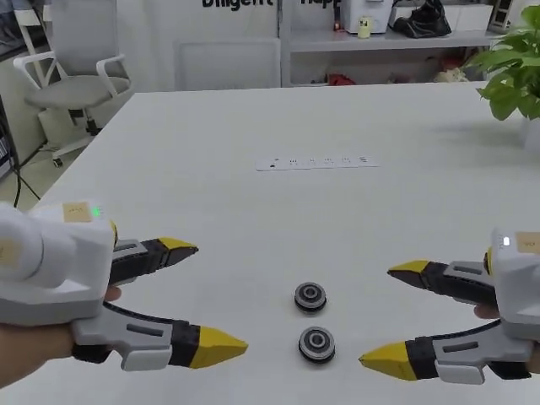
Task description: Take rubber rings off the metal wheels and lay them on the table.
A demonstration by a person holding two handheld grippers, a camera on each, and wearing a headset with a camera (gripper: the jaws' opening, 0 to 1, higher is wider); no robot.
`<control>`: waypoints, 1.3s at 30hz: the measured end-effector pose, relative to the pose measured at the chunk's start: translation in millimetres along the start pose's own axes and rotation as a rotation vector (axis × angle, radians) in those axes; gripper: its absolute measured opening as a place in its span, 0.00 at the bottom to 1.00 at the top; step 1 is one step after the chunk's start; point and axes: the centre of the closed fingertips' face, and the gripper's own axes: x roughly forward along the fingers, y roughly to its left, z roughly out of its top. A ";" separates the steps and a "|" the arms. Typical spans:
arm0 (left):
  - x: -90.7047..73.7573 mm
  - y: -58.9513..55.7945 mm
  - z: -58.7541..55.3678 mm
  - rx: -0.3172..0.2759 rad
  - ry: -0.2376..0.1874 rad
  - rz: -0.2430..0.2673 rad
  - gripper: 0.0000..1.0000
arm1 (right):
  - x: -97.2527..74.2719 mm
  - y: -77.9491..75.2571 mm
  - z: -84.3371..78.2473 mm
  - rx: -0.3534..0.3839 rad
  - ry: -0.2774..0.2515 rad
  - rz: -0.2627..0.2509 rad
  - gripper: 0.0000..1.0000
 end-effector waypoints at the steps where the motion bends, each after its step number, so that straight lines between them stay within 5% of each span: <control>1: 1.8 0.2 -0.2 0.002 0.004 -0.004 0.86 | 0.4 -0.2 0.2 0.000 0.000 0.000 0.73; 39: 59.6 -5.0 -9.3 -0.008 0.066 -0.109 0.64 | 27.7 -3.1 -15.7 0.033 0.037 0.068 0.63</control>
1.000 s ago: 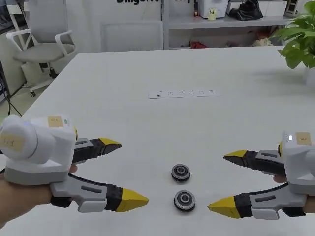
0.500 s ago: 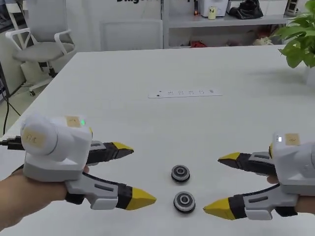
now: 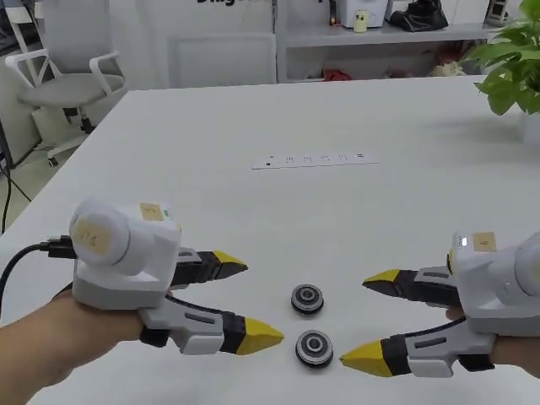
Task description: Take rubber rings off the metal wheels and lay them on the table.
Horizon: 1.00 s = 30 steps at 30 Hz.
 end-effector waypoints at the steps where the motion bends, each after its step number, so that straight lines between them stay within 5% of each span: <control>1: 1.8 -0.7 -1.3 0.002 0.005 -0.004 0.64 | 1.3 0.4 -1.4 0.003 0.002 0.002 0.63; 30: 49.2 -26.3 -27.1 -0.020 0.082 -0.094 0.42 | 25.5 14.2 -28.6 0.103 0.016 0.069 0.41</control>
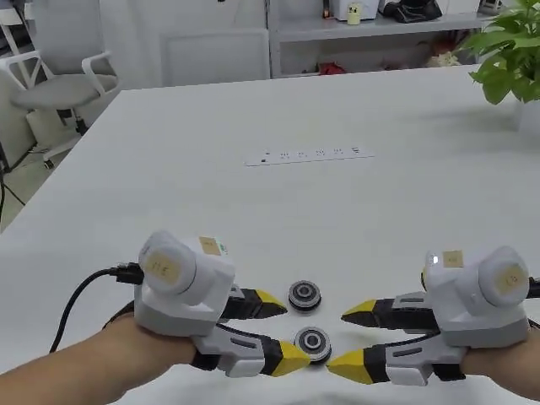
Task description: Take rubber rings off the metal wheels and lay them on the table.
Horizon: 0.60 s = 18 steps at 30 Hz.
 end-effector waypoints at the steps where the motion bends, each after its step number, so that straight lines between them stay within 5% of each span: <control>1: 1.2 0.0 -0.5 -0.004 0.000 0.000 0.42 | 1.3 0.7 -0.9 -0.005 0.005 0.003 0.40; 18: 17.2 -0.9 -7.9 -0.023 0.019 0.003 0.32 | 10.8 8.6 -7.3 -0.042 0.045 0.045 0.31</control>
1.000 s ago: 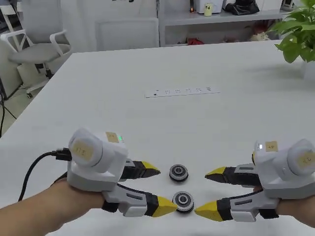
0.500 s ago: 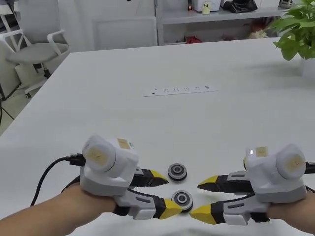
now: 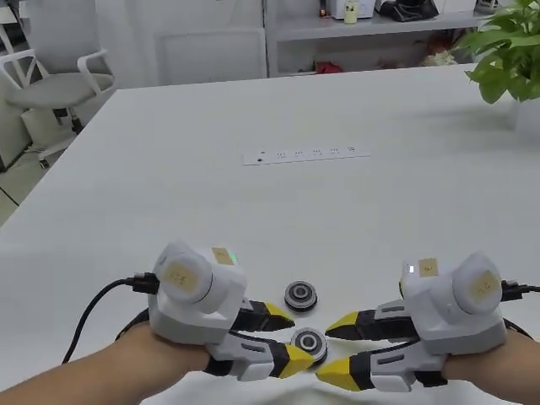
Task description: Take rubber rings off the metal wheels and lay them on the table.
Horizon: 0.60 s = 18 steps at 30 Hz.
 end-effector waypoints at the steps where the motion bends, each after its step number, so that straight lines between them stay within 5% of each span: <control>1: 0.5 -0.3 -0.1 0.001 0.001 -0.001 0.31 | 0.0 -0.1 -0.3 -0.001 0.001 0.000 0.31; 18: 8.8 1.2 -1.9 0.048 0.009 0.035 0.16 | 2.5 0.9 -1.8 0.003 0.003 0.009 0.30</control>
